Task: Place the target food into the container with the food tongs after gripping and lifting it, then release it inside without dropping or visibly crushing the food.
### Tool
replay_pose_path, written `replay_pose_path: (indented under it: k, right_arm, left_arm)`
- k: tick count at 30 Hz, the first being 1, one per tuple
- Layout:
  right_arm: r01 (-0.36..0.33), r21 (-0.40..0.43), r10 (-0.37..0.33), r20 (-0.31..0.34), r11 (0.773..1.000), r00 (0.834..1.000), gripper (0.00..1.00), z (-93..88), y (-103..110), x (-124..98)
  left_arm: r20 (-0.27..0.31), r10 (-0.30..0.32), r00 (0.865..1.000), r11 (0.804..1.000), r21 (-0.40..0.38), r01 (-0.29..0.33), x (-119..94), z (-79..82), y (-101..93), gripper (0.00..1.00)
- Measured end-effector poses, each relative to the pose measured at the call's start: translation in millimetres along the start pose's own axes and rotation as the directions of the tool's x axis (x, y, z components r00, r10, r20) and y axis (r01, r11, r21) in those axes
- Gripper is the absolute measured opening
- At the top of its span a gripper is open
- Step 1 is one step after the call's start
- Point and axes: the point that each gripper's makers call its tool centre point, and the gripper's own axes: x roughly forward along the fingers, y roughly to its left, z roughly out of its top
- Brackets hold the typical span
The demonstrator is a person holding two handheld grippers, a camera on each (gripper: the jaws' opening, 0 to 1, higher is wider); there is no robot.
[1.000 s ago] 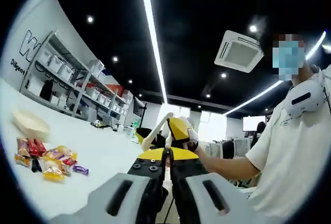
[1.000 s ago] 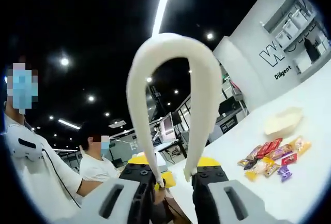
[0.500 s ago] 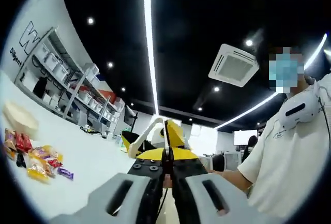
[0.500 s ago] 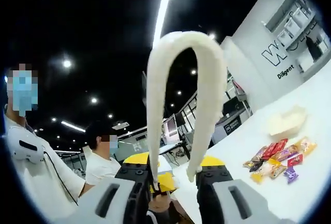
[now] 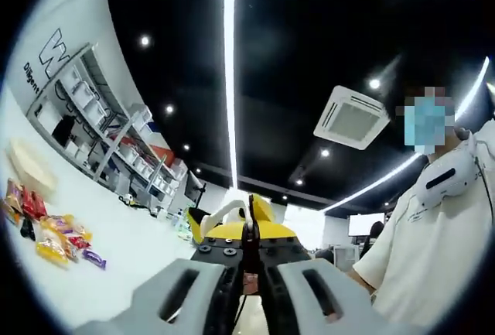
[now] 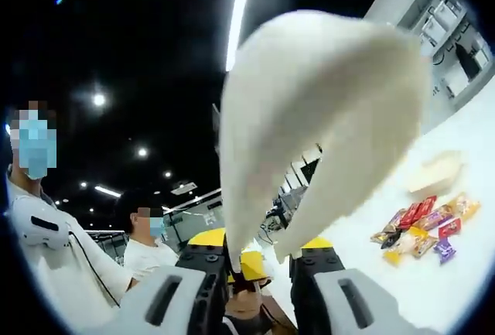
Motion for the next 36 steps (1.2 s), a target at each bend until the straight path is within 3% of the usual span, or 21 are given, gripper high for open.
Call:
replay_pose_path:
  k: [6, 11, 16, 20, 26, 31, 33, 34, 35, 36]
  right_arm:
    - [0.030, -0.036, -0.031, -0.028, 0.999, 0.999, 0.25, -4.0, -4.1, 0.6]
    - [0.030, -0.021, -0.030, -0.035, 0.999, 0.999, 0.25, -6.2, -4.6, -0.4]
    - [0.047, -0.015, -0.048, -0.084, 0.999, 0.995, 0.22, -14.2, -8.3, -2.4]
    - [0.094, -0.033, -0.098, -0.144, 0.995, 0.985, 0.21, -22.4, -17.1, -2.9]
    - [0.110, -0.033, -0.113, -0.150, 0.993, 0.982, 0.21, -21.3, -23.6, -4.0]
    - [0.139, -0.026, -0.142, -0.192, 0.990, 0.971, 0.17, -29.4, -37.5, -8.4]
    - [0.160, -0.038, -0.165, -0.180, 0.986, 0.970, 0.17, -27.3, -43.7, -10.9]
    - [0.179, -0.048, -0.185, -0.179, 0.983, 0.966, 0.17, -25.4, -50.0, -13.4]
    - [0.197, -0.053, -0.204, -0.176, 0.979, 0.963, 0.17, -23.2, -55.4, -15.7]
    - [0.217, -0.063, -0.225, -0.181, 0.974, 0.957, 0.18, -22.3, -61.7, -18.1]
  left_arm:
    - [-0.012, 0.007, 1.000, 1.000, 0.009, -0.007, -2.2, -3.4, 2.7, 0.01]
    - [-0.031, 0.009, 0.999, 1.000, 0.008, -0.009, -2.9, -6.8, 2.3, 0.01]
    - [-0.113, 0.035, 0.993, 0.998, 0.051, -0.030, -6.1, -15.5, 6.3, 0.01]
    - [-0.192, 0.079, 0.978, 0.994, 0.084, -0.064, -10.5, -27.3, 14.1, 0.01]
    - [-0.171, 0.082, 0.982, 0.996, 0.058, -0.073, -11.5, -29.5, 18.2, 0.01]
    - [-0.255, 0.152, 0.955, 0.988, 0.075, -0.137, -15.0, -42.5, 31.2, 0.03]
    - [-0.319, 0.206, 0.925, 0.977, 0.125, -0.175, -24.0, -48.3, 42.8, 0.07]
    - [-0.334, 0.271, 0.903, 0.960, 0.162, -0.228, -30.5, -47.7, 55.4, 0.14]
    - [-0.339, 0.290, 0.895, 0.954, 0.175, -0.243, -32.8, -47.7, 59.5, 0.19]
    - [-0.353, 0.331, 0.875, 0.940, 0.208, -0.272, -39.5, -46.9, 67.7, 0.24]
